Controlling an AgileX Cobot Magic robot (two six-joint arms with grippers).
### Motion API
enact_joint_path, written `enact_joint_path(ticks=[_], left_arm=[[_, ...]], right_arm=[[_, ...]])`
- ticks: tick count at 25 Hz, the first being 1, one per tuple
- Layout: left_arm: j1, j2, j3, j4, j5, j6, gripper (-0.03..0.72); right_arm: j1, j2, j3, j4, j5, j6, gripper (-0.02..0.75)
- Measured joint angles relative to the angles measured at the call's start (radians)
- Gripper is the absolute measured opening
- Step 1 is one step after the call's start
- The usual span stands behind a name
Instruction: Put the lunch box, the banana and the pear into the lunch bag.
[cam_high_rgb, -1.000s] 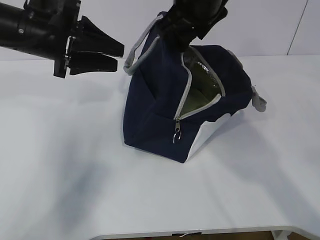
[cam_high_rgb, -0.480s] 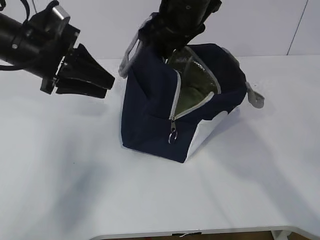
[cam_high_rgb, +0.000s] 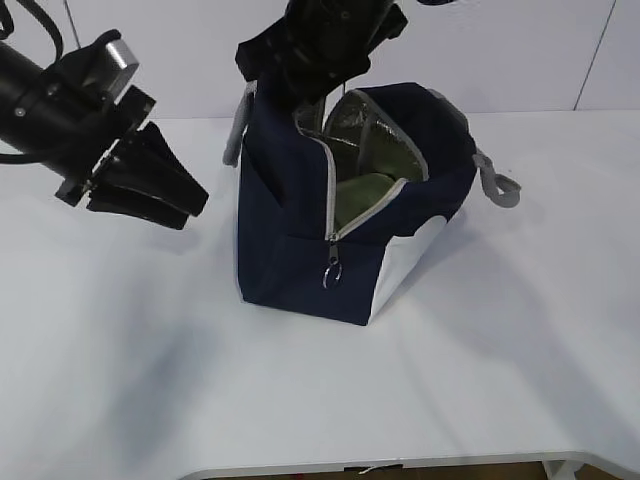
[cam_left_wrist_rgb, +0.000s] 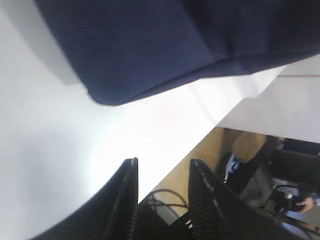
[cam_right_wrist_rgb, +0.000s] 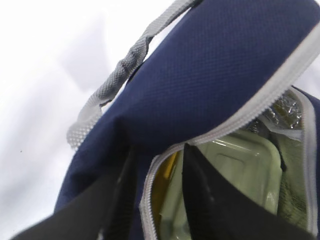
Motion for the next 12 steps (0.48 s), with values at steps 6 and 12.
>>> enact_joint_path(ticks=[6, 12], left_arm=[[0.000, 0.000, 0.000, 0.156, 0.005, -0.063, 0.241], [0.000, -0.038, 0.000, 0.315, 0.007, -0.117, 0.241]], right_arm=[[0.000, 0.008, 0.000, 0.014, -0.032, 0.000, 0.283], [0.000, 0.047, 0.000, 0.152, -0.106, 0.000, 0.282]])
